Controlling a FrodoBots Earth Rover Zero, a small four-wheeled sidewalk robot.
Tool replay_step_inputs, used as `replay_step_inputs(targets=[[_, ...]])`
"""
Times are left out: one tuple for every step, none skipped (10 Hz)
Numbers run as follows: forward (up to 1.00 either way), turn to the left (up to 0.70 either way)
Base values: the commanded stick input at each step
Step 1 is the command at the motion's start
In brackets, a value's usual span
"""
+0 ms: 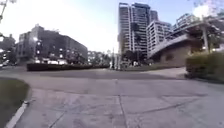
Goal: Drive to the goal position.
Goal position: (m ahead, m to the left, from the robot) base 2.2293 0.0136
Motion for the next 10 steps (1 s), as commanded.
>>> replay_step_inputs(targets=[[0.7,-0.03],[0.7,0.0],[0.7,0.0],[0.7,0.0],[0.7,0.0],[0.7,0.0],[0.7,0.0],[0.7,0.0],[0.7,0.0],[0.7,0.0]])
